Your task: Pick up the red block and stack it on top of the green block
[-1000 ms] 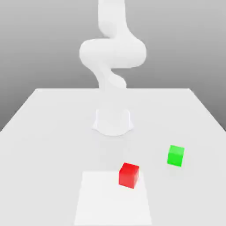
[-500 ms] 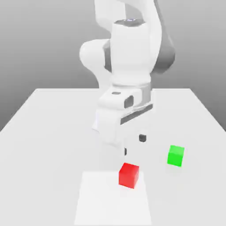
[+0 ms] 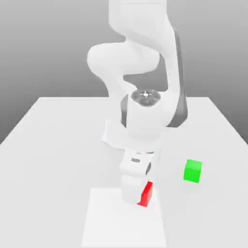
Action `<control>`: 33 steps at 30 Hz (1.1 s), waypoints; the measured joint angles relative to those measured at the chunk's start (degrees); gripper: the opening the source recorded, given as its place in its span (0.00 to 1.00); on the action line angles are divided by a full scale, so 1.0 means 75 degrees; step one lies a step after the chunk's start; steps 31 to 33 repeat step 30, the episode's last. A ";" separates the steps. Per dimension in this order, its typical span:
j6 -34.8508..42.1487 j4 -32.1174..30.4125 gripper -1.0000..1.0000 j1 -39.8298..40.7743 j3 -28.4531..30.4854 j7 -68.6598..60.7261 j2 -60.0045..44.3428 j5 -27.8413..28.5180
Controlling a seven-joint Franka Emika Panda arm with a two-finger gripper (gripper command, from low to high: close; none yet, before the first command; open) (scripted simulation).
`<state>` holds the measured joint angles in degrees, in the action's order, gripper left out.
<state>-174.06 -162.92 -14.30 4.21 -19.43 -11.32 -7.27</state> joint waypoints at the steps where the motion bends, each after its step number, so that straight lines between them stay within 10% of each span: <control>1: -0.0079 0.0013 0.00 0.0032 -0.0054 -0.0060 -0.0091 -0.0085; 9: 0.1458 -0.0252 0.00 -0.0046 0.0343 0.0754 0.1730 0.1052; 19: 0.2637 -0.0853 0.00 -0.2893 -0.1041 -0.1605 0.3495 0.0561; 27: 0.0996 -0.0866 0.00 -0.3322 -0.1324 -0.1821 0.1872 0.0816; 28: 0.0775 -0.0857 1.00 -0.3309 -0.1310 -0.1749 0.1641 0.0922; 33: 0.0775 -0.0857 1.00 -0.3286 -0.1310 -0.1749 0.1641 0.0922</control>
